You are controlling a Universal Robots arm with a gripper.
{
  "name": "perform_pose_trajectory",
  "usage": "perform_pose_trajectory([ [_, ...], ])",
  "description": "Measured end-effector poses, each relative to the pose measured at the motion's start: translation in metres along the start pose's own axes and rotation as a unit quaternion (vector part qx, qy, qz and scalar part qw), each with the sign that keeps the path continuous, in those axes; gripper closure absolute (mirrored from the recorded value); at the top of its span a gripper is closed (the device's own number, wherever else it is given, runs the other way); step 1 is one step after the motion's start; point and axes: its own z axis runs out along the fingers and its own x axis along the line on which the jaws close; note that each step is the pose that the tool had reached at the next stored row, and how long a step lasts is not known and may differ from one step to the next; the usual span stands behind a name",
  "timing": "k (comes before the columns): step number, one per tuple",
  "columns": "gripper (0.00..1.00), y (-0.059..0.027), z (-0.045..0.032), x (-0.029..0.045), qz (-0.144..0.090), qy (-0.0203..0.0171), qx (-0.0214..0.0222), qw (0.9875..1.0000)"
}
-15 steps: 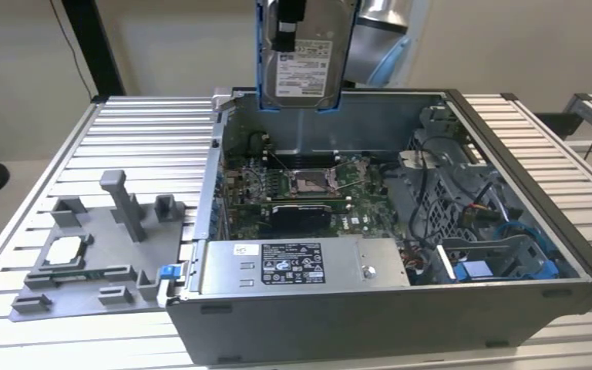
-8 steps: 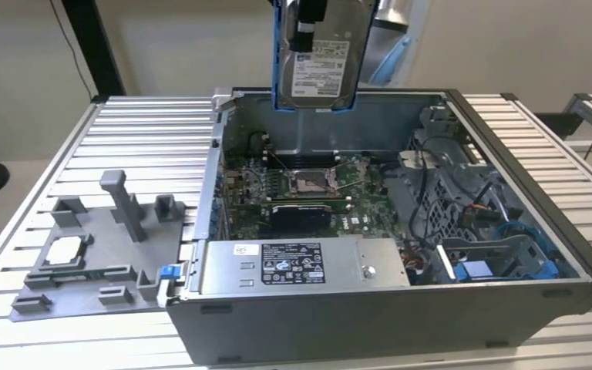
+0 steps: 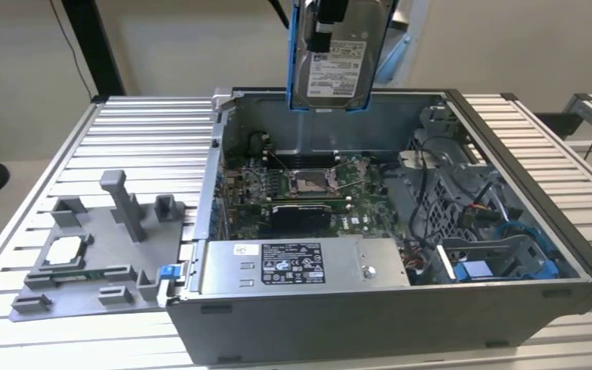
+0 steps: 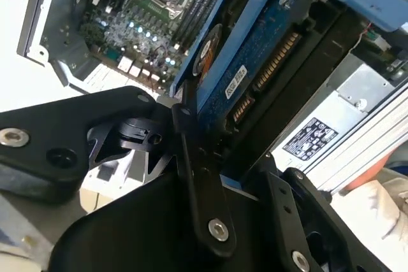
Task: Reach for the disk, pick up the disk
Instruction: 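Pick up the disk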
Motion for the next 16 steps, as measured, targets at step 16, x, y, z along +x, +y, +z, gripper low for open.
perform_pose_trajectory([
  [16, 1.0, -0.0423, -0.0024, 0.0015, 0.0, 0.0, -0.0006, 1.0],
])
